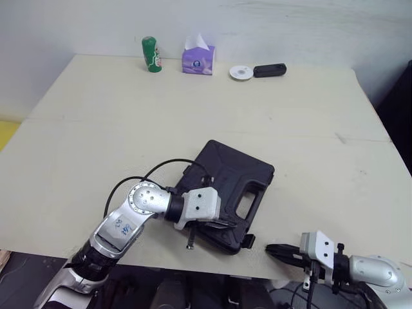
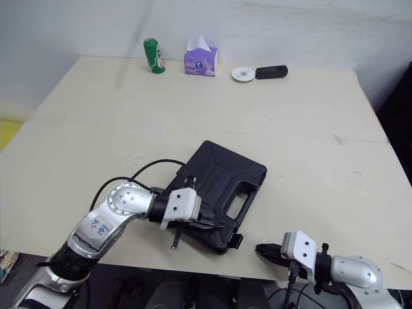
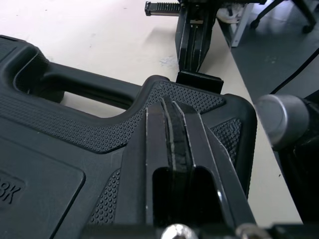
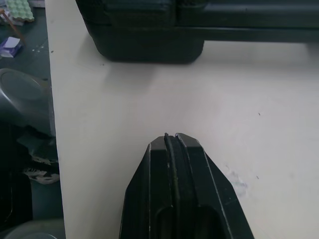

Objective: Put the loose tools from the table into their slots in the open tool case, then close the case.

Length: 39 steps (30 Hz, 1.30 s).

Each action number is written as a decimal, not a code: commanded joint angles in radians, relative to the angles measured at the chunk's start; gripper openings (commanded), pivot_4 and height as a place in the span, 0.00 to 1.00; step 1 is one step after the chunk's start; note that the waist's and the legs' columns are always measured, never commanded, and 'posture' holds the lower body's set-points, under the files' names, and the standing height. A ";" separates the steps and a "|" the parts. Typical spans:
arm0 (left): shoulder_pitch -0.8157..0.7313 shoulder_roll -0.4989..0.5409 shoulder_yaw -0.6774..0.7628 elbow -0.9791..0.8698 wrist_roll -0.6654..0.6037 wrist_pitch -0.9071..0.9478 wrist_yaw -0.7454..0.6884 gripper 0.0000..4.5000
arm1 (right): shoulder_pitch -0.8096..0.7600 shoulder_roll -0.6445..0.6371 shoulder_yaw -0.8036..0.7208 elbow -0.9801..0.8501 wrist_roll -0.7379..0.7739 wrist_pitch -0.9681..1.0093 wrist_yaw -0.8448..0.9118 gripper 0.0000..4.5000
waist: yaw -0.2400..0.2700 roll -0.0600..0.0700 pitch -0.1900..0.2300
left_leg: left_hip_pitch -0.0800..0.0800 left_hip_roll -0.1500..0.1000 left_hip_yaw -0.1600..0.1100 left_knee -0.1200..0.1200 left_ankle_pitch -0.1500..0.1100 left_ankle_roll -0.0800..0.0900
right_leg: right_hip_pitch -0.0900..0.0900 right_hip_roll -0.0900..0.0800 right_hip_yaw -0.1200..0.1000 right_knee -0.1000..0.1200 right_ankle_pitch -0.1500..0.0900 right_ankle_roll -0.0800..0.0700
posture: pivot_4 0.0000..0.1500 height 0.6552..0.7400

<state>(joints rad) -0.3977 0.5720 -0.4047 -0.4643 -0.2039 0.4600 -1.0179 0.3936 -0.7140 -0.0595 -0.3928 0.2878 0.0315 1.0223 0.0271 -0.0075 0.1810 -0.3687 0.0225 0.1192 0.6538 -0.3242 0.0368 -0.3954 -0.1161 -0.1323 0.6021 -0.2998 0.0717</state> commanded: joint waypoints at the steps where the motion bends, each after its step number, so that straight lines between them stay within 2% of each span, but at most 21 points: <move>1: 0.063 0.048 -0.060 -0.029 0.048 0.034 0.009 0.01 | 0.007 0.002 0.018 -0.052 0.007 0.004 -0.012 0.00 | 0.000 0.000 0.000 | 0.001 0.000 0.000 0.000 0.000 0.000 | 0.000 0.000 0.000 0.000 0.000 0.000 | 1.00 1.00; 9: 0.095 0.073 -0.087 0.007 0.099 0.056 0.077 0.01 | -0.021 0.024 0.040 -0.085 0.019 0.007 -0.051 0.00 | 0.000 0.002 -0.003 | 0.003 0.000 0.000 0.000 0.000 0.000 | 0.002 0.000 0.000 0.000 0.000 0.000 | 1.00 1.00; 15: 0.092 0.073 -0.111 0.026 0.104 0.051 0.081 0.01 | -0.037 0.037 0.051 -0.123 0.017 -0.005 -0.081 0.00 | 0.000 0.003 -0.006 | 0.004 0.000 0.000 0.000 0.000 0.000 | 0.003 0.000 0.000 0.000 0.000 0.000 | 1.00 1.00; 28: 0.056 0.060 -0.142 0.068 0.105 0.056 0.080 0.01 | -0.065 0.017 0.080 -0.247 0.084 0.102 -0.082 0.00 | 0.000 0.002 -0.009 | 0.004 0.000 0.000 0.001 -0.001 0.000 | 0.004 0.000 0.000 0.001 0.000 0.000 | 1.00 1.00; 33: 0.054 0.060 -0.146 0.083 0.106 0.048 0.083 0.01 | -0.089 0.022 0.092 -0.257 0.086 0.121 -0.090 0.00 | -0.002 0.001 -0.010 | 0.010 0.001 0.000 0.000 -0.004 0.006 | 0.008 0.000 0.001 0.001 -0.001 -0.001 | 1.00 1.00; 39: 0.053 0.074 -0.157 0.091 0.119 0.060 0.077 0.01 | -0.117 0.026 0.103 -0.248 0.085 0.133 -0.089 0.00 | -0.003 0.001 -0.010 | 0.016 0.002 0.000 -0.001 -0.005 0.005 | 0.012 0.000 0.000 0.001 -0.002 -0.003 | 1.00 1.00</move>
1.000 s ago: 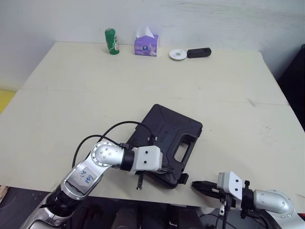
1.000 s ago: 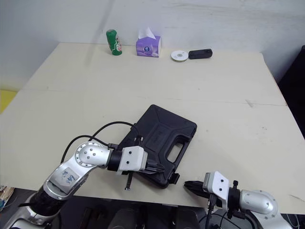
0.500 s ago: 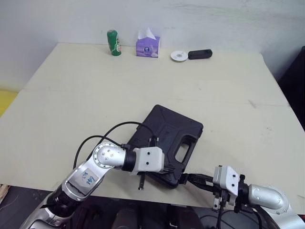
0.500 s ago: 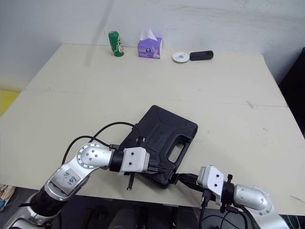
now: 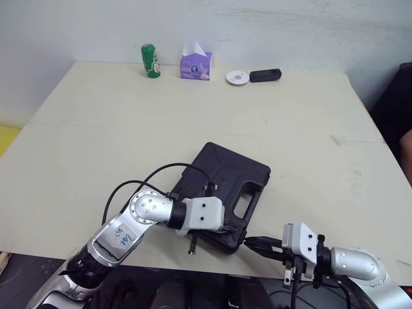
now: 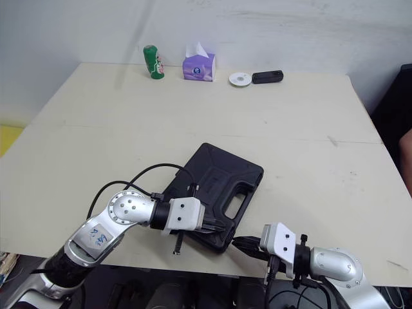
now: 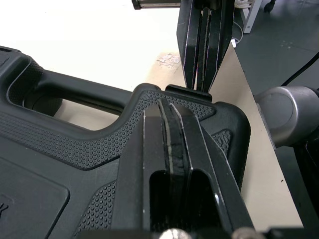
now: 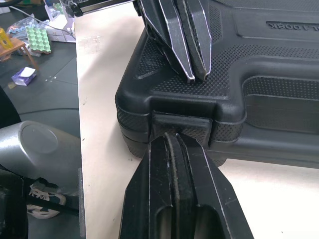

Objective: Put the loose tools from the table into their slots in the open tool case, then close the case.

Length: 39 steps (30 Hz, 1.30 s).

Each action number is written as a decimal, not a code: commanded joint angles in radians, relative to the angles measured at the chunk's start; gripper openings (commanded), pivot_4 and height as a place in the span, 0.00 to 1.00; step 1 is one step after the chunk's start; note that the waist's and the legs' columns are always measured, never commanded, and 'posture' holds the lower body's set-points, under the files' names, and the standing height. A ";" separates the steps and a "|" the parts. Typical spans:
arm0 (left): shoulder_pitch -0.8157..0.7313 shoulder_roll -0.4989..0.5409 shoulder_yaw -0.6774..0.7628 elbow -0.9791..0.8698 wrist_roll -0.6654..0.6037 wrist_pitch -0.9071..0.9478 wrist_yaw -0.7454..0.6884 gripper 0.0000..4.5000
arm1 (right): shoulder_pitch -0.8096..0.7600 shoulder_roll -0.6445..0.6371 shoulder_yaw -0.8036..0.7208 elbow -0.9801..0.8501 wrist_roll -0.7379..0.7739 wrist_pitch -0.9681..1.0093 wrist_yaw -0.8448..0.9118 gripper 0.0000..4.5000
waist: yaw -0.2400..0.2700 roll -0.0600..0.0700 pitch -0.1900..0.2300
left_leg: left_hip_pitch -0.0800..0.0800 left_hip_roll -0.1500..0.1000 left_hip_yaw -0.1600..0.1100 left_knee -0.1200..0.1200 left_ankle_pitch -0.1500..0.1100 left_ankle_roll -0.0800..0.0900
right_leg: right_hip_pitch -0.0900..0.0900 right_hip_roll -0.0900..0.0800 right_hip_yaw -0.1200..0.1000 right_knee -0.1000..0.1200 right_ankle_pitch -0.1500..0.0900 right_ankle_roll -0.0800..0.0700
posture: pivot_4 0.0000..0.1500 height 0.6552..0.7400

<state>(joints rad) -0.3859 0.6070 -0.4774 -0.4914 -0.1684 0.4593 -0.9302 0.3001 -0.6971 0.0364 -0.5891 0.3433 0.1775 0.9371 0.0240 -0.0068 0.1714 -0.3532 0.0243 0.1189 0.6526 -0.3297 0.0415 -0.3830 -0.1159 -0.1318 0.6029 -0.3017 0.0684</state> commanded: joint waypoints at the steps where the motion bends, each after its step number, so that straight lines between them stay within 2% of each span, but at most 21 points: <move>1: 0.040 0.041 -0.086 0.120 0.085 0.061 -0.012 0.01 | -0.026 0.010 0.009 -0.051 0.029 -0.012 -0.002 0.00 | 0.000 0.000 0.000 | 0.000 0.000 0.000 0.000 0.000 0.000 | 0.000 0.000 0.000 0.000 0.000 0.000 | 1.00 1.00; 11: 0.072 0.096 -0.098 0.131 0.094 0.064 -0.028 0.01 | -0.075 0.012 0.017 -0.048 0.051 0.046 0.004 0.00 | -0.009 0.001 -0.003 | 0.003 0.002 0.000 -0.003 0.000 -0.003 | 0.002 0.001 -0.001 0.002 -0.003 -0.005 | 1.00 1.00; 18: 0.079 0.096 -0.094 0.140 0.093 0.059 -0.019 0.01 | -0.082 -0.016 -0.002 -0.080 0.105 0.117 0.018 0.00 | -0.010 0.001 -0.005 | 0.003 0.003 0.000 -0.004 0.000 -0.005 | 0.004 0.002 -0.001 0.003 -0.004 -0.007 | 1.00 1.00; 23: 0.080 0.081 -0.066 0.148 0.065 0.018 -0.024 0.01 | -0.045 -0.035 0.001 -0.052 0.090 0.119 0.025 0.00 | -0.005 0.001 -0.007 | 0.003 0.003 0.000 -0.005 -0.001 -0.007 | 0.004 0.002 -0.001 0.002 -0.004 -0.007 | 1.00 1.00; 29: 0.094 0.023 0.032 0.188 0.026 -0.076 0.028 0.01 | -0.031 -0.060 -0.028 -0.020 0.080 0.080 0.050 0.00 | 0.000 0.001 -0.007 | 0.006 0.003 0.000 -0.004 -0.002 -0.009 | 0.003 0.002 -0.001 0.002 -0.004 -0.007 | 1.00 1.00; 33: 0.112 0.015 0.101 0.190 -0.022 -0.176 -0.007 0.01 | -0.007 -0.089 -0.082 0.014 0.070 0.038 0.079 0.00 | 0.002 0.004 -0.005 | 0.004 0.003 0.000 -0.004 -0.003 -0.009 | 0.001 0.002 -0.001 0.002 -0.004 -0.007 | 1.00 1.00; 39: 0.136 0.019 0.266 0.186 -0.112 -0.280 -0.027 0.01 | -0.003 -0.167 -0.234 0.115 0.074 -0.016 0.136 0.00 | 0.002 0.007 -0.001 | -0.001 0.003 0.000 -0.004 0.000 -0.005 | -0.005 0.002 -0.002 0.004 -0.004 -0.007 | 1.00 1.00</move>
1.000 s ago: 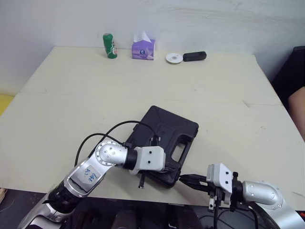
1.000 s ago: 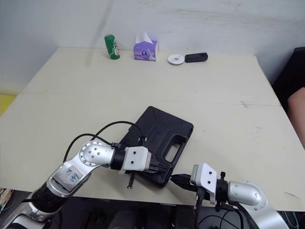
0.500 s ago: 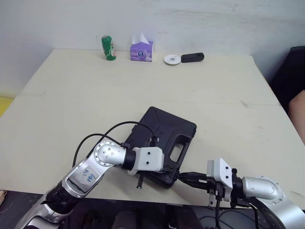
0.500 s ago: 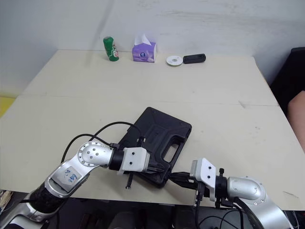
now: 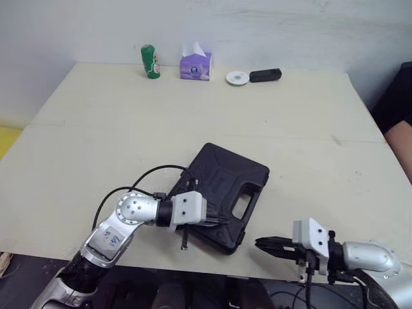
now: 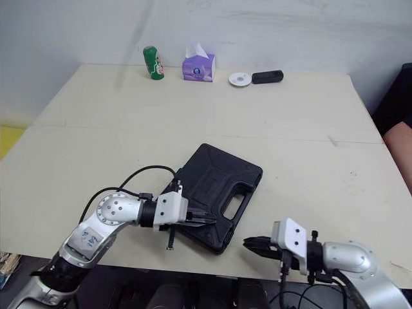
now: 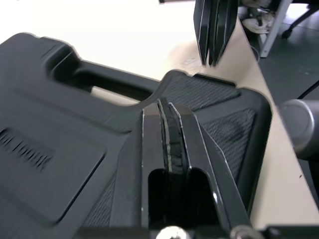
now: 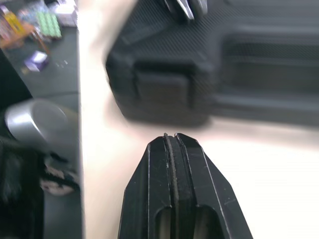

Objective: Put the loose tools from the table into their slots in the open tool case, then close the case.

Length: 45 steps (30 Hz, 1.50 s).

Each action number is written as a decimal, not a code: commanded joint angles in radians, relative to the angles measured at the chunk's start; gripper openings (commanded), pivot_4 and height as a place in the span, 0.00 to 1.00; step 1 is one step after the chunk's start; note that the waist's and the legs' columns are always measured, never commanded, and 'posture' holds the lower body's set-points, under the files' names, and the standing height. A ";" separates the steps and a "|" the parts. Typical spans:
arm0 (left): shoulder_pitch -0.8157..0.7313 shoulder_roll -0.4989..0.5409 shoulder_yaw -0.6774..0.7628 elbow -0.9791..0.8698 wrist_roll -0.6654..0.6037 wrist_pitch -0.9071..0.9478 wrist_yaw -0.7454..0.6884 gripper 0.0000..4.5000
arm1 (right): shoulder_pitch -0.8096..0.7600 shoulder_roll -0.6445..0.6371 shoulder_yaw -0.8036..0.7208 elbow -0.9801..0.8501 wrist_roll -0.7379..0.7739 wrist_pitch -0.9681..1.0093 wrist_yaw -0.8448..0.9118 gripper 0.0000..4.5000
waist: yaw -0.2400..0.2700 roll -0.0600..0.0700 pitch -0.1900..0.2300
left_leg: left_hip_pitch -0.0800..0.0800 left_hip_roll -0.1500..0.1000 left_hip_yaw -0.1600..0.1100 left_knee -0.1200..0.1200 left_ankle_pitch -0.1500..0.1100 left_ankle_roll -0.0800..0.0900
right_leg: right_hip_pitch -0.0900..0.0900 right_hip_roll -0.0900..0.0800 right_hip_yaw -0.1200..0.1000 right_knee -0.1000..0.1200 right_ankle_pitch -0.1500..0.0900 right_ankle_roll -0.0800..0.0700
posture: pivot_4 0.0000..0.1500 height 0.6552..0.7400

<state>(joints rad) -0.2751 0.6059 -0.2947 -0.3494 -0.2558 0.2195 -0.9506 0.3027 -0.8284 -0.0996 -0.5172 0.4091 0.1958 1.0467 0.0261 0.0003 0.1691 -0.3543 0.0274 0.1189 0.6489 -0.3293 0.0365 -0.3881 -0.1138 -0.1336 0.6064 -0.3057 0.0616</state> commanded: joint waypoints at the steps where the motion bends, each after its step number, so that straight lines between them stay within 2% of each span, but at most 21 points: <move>1: 0.024 0.022 0.123 0.047 -0.045 -0.066 -0.011 0.01 | -0.010 -0.051 -0.135 0.072 0.007 -0.044 0.037 0.00 | 0.000 0.000 0.003 | 0.000 0.000 0.000 0.000 0.000 0.000 | -0.001 0.000 0.000 0.001 0.000 0.000 | 1.00 1.00; 6: 0.012 0.077 0.287 0.125 -0.081 -0.133 -0.035 0.01 | -0.056 -0.122 -0.251 0.220 -0.017 -0.118 0.089 0.00 | -0.001 -0.005 0.012 | -0.005 0.000 0.001 0.001 0.002 0.000 | -0.006 0.000 0.000 0.004 0.000 -0.001 | 1.00 1.00; 10: 0.008 0.121 0.370 0.211 -0.044 -0.151 -0.006 0.01 | -0.121 -0.154 -0.274 0.318 -0.037 -0.167 0.118 0.00 | 0.000 -0.006 0.013 | -0.006 0.000 0.001 0.001 0.004 -0.004 | -0.006 0.000 -0.001 0.003 0.000 0.000 | 1.00 1.00; 13: 0.032 0.193 0.454 0.312 -0.024 -0.194 -0.016 0.01 | -0.187 -0.184 -0.300 0.409 -0.052 -0.204 0.120 0.00 | -0.001 -0.008 0.017 | -0.007 -0.001 0.002 0.002 0.004 -0.004 | -0.006 0.000 -0.001 0.002 0.000 0.000 | 1.00 1.00; 18: 0.068 0.259 0.568 0.477 -0.040 -0.259 -0.034 0.01 | -0.238 -0.213 -0.342 0.608 -0.107 -0.340 0.124 0.00 | -0.003 -0.008 0.021 | -0.007 -0.001 0.003 0.001 0.004 -0.005 | -0.007 0.000 -0.001 0.002 0.000 0.001 | 1.00 1.00; 21: 0.066 0.298 0.624 0.609 -0.036 -0.296 -0.048 0.20 | -0.253 -0.214 -0.383 0.709 -0.094 -0.359 0.120 0.00 | 0.000 -0.008 0.023 | -0.007 -0.001 0.003 0.002 0.004 -0.005 | -0.007 0.000 -0.001 0.002 0.000 0.001 | 1.00 1.00; 23: 0.071 0.357 0.629 0.697 -0.007 -0.331 -0.078 0.39 | -0.251 -0.209 -0.416 0.738 -0.077 -0.368 0.117 0.16 | -0.002 -0.008 0.025 | -0.007 -0.001 0.003 0.002 0.004 -0.005 | -0.007 0.000 -0.001 0.002 0.000 0.001 | 1.00 1.00; 26: 0.048 0.420 0.657 0.865 0.008 -0.337 -0.077 0.60 | -0.238 -0.216 -0.453 0.783 -0.107 -0.430 0.097 0.36 | -0.004 -0.008 0.026 | -0.007 -0.001 0.003 0.001 0.004 -0.006 | -0.007 0.000 -0.001 0.003 0.000 0.001 | 1.00 1.00; 28: 0.034 0.444 0.667 0.977 0.013 -0.329 -0.057 0.82 | -0.241 -0.222 -0.473 0.813 -0.121 -0.465 0.084 0.62 | -0.005 -0.007 0.027 | -0.007 -0.001 0.003 0.001 0.004 -0.006 | -0.008 0.000 -0.001 0.003 0.000 0.001 | 1.00 1.00; 30: 0.018 0.461 0.670 1.070 0.033 -0.309 0.003 0.98 | -0.245 -0.233 -0.498 0.847 -0.130 -0.499 0.073 0.79 | -0.008 -0.006 0.027 | -0.007 -0.001 0.004 0.000 0.004 -0.007 | -0.009 0.000 -0.001 0.004 0.000 0.001 | 1.00 1.00; 32: 0.015 0.465 0.670 1.113 0.048 -0.330 0.021 1.00 | -0.250 -0.244 -0.515 0.877 -0.135 -0.517 0.062 0.99 | -0.015 -0.005 0.028 | -0.007 -0.001 0.005 0.000 0.003 -0.007 | -0.009 0.000 0.000 0.004 0.000 0.001 | 1.00 1.00; 39: -0.025 0.432 0.666 1.162 0.048 -0.441 0.042 1.00 | -0.282 -0.240 -0.497 0.903 -0.143 -0.541 0.026 0.99 | -0.029 -0.005 0.029 | -0.007 0.000 0.005 0.000 0.003 -0.011 | -0.009 0.000 0.000 0.005 0.000 0.001 | 1.00 1.00; 45: -0.041 0.420 0.648 1.141 0.049 -0.423 0.044 1.00 | -0.317 -0.215 -0.447 0.893 -0.156 -0.545 -0.005 0.99 | -0.031 -0.005 0.029 | -0.006 -0.001 0.005 0.001 0.003 -0.013 | -0.010 0.000 0.001 0.007 0.000 0.001 | 1.00 1.00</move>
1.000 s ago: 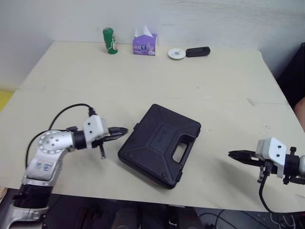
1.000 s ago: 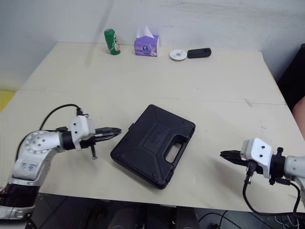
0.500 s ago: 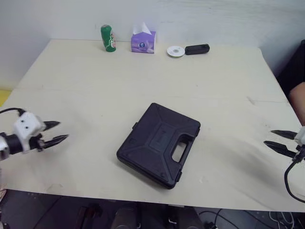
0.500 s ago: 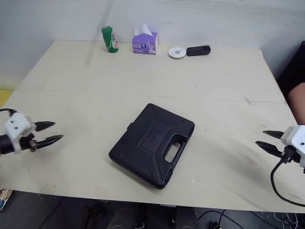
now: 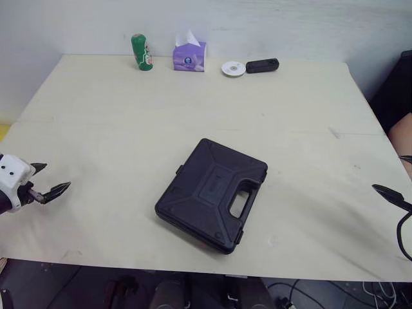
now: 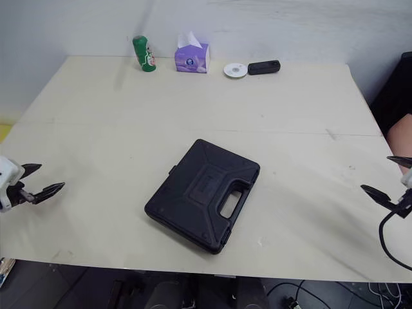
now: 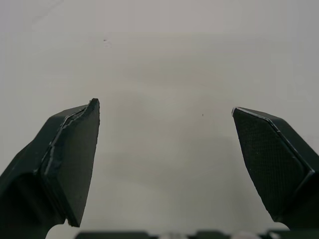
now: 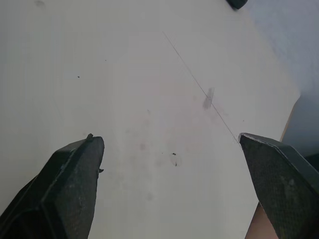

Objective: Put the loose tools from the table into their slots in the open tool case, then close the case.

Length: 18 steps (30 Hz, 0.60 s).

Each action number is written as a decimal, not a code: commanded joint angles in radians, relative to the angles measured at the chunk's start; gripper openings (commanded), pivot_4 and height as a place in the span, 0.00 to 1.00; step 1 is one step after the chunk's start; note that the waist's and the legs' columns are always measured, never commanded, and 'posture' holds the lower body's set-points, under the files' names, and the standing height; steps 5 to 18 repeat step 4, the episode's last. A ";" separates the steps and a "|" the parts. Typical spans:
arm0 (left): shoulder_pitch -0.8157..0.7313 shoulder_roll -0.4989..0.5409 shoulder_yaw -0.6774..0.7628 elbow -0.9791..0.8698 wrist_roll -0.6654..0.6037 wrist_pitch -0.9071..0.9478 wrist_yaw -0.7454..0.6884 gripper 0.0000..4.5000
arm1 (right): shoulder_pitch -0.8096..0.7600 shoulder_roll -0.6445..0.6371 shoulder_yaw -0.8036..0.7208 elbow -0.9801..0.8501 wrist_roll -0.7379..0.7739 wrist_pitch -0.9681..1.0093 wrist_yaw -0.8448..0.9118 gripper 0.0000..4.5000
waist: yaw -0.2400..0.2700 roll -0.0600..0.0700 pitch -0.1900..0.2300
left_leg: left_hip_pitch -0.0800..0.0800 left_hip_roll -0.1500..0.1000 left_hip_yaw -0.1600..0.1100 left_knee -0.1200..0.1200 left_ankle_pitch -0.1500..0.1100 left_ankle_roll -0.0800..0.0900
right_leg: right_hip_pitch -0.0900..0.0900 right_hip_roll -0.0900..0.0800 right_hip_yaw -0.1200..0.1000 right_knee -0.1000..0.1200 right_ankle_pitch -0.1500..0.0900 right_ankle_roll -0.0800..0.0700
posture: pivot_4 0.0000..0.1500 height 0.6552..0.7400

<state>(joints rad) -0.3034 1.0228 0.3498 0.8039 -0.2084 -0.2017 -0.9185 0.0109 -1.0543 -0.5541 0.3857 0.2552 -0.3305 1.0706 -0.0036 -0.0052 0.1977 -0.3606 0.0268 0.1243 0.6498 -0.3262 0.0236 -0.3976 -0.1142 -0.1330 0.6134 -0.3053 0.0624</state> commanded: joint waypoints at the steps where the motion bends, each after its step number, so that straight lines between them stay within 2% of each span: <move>1: -0.014 0.000 0.001 -0.017 0.001 -0.006 0.011 1.00 | -0.032 0.014 0.017 -0.010 -0.004 -0.020 -0.034 0.99 | -0.004 0.000 0.000 | 0.000 0.000 0.000 0.000 0.001 0.003 | 0.000 0.000 0.000 0.000 0.000 0.000 | 1.00 1.00; 18: -0.013 -0.011 0.003 -0.041 -0.012 -0.030 -0.001 1.00 | -0.049 0.023 0.043 -0.008 -0.005 -0.023 -0.046 0.99 | -0.006 0.000 0.000 | 0.002 0.000 0.002 0.000 0.002 0.003 | 0.000 0.000 0.002 0.002 0.000 0.000 | 1.00 1.00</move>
